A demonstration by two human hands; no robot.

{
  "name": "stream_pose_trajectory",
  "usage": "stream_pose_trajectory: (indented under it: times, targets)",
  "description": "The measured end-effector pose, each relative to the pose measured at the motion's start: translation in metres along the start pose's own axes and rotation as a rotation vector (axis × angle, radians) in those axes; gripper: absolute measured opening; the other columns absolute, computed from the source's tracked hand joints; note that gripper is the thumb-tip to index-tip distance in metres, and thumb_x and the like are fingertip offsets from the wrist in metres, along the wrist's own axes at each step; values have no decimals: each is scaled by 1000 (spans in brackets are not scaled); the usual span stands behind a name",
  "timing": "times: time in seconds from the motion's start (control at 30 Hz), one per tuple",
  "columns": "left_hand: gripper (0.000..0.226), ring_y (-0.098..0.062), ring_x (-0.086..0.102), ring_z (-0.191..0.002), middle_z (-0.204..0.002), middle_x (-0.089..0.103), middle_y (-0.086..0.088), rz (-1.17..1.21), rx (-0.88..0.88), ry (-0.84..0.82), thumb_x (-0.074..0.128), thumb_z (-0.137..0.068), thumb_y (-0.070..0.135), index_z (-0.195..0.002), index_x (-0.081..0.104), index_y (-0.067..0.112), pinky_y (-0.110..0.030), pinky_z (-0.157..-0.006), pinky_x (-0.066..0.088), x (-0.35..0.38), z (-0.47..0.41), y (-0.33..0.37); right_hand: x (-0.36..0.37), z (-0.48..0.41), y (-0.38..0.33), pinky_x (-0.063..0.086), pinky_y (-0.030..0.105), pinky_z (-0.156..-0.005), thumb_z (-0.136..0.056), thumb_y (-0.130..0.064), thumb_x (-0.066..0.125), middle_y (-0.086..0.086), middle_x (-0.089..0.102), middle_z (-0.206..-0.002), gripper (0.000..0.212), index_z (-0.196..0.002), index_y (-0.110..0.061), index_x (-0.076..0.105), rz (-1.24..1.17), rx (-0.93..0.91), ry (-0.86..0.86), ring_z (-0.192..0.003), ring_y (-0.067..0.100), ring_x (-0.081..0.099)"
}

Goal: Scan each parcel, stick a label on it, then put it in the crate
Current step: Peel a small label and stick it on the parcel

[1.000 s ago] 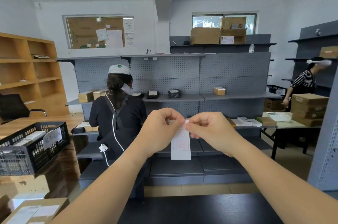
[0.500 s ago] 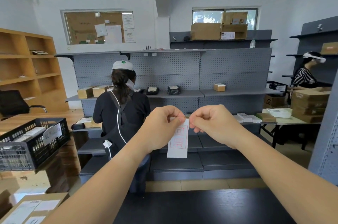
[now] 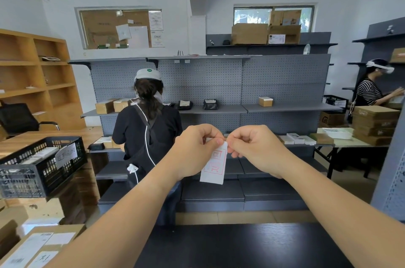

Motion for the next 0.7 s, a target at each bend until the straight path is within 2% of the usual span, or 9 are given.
stream_pose_trajectory:
  times: [0.1,0.2,0.27,0.37,0.43,0.53,0.7]
  targets:
    - [7,-10,61,-76,-83,70,13,4,5,55,60,-83,40,-84,66,39,-55,-89,52,1,2,2,3,0,5,55,21,-66,-94,-7,63,-1,74,-71,20,-79,-15,74,-64,20,16,-65,5,66]
    - [21,-4,54,-88,-91,60,16,-40,61,290,66,-76,41,-94,56,45,-52,-91,46,-7,10,6,6,1,12,52,19,-63,-93,-6,61,-2,71,-68,19,-78,-12,72,-198,54,84,-63,5,63]
    - [20,-7,54,-90,-88,57,14,-49,116,402,72,-76,35,-89,56,38,-46,-85,47,-11,18,12,5,3,16,51,19,-63,-93,-7,60,-3,69,-66,19,-77,-12,71,-242,54,151,-63,6,62]
    - [15,1,52,-73,-76,61,13,2,115,373,77,-82,21,-76,66,29,-24,-71,40,-5,23,17,6,7,18,52,24,-67,-92,-10,63,-4,67,-66,18,-77,-14,71,-207,-4,216,-64,8,59]
    - [16,6,48,-59,-63,60,22,50,59,319,76,-85,16,-73,71,25,-12,-60,33,-1,24,15,7,9,17,50,23,-67,-91,-13,64,-6,65,-66,17,-77,-17,71,-176,-46,244,-65,7,57]
    - [14,6,47,-52,-55,55,29,76,21,283,75,-87,15,-75,74,21,-10,-53,32,1,24,14,6,11,14,50,21,-68,-91,-17,64,-7,67,-71,14,-79,-19,72,-144,-98,268,-69,5,59]
    - [10,11,48,-50,-49,53,31,74,14,280,74,-89,15,-79,75,18,-5,-52,33,1,27,15,7,14,13,48,14,-64,-94,-10,67,-10,69,-73,15,-82,-16,74,-100,-133,284,-67,0,58]
Point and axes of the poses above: each hand's wrist, its own z-axis away from the middle knuckle, its own x-axis out of the palm, y = z × x, the point moved 8 cm from there along -z, towards the middle knuckle
